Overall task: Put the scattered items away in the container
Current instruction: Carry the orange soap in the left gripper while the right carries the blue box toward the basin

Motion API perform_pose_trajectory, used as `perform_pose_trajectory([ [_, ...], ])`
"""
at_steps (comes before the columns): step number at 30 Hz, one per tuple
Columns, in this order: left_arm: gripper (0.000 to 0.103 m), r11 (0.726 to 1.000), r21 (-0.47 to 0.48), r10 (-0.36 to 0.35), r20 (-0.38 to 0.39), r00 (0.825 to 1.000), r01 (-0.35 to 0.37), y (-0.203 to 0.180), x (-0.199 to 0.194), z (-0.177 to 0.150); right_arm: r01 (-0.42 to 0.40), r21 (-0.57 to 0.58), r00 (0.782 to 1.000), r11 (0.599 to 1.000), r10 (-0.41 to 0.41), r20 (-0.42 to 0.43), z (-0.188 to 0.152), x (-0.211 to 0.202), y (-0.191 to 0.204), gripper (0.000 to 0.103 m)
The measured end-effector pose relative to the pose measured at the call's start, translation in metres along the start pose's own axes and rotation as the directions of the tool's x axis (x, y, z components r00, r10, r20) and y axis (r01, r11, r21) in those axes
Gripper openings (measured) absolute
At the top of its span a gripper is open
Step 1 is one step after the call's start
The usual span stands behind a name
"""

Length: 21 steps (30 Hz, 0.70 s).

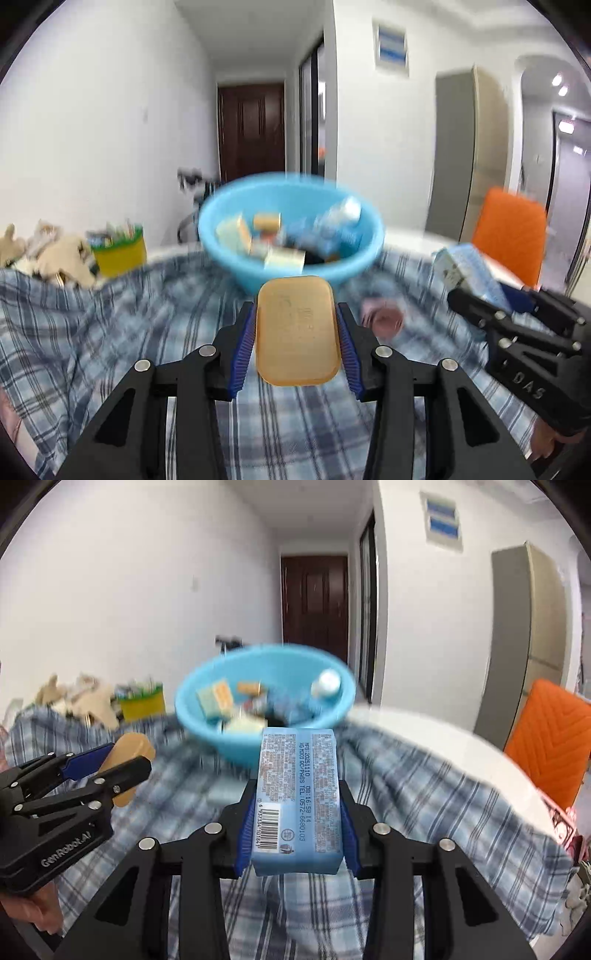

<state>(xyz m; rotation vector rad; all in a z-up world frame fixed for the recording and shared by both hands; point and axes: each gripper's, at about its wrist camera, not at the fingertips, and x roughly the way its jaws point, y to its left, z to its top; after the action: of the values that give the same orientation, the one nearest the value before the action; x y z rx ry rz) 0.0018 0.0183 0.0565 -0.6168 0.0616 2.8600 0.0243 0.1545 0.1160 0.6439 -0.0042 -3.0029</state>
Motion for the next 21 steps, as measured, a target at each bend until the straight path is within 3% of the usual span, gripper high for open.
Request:
perform_pose_trajectory([
  [3, 0.045, 1.0, 0.01, 0.005, 0.116, 0.993, -0.006, -0.002, -0.021, 0.007, 0.0, -0.013, 0.997, 1.0, 0.001, 0.083, 0.002, -0.015, 0.0, 0.038],
  [7, 0.045, 0.998, 0.057, -0.014, 0.183, 0.983, 0.004, -0.008, -0.033, 0.007, -0.005, -0.016, 0.992, 1.0, 0.007, 0.127, 0.002, -0.025, 0.002, 0.038],
  [10, 0.045, 0.998, 0.056, 0.005, 0.157, 0.988, -0.014, -0.009, -0.029, 0.004, -0.011, 0.013, 0.994, 1.0, 0.01, 0.105, 0.0, -0.023, 0.0, 0.038],
  [14, 0.045, 1.0, -0.001, -0.022, 0.106, 0.994, 0.022, 0.0, -0.02, -0.003, 0.031, 0.008, 0.995, 0.999, -0.031, 0.095, -0.007, -0.018, 0.001, 0.038],
  [21, 0.045, 1.0, -0.004, -0.005, 0.07, 0.998, 0.006, 0.005, -0.01, -0.011, 0.017, 0.03, 1.0, 0.999, -0.017, 0.004, -0.022, -0.001, -0.002, 0.038],
])
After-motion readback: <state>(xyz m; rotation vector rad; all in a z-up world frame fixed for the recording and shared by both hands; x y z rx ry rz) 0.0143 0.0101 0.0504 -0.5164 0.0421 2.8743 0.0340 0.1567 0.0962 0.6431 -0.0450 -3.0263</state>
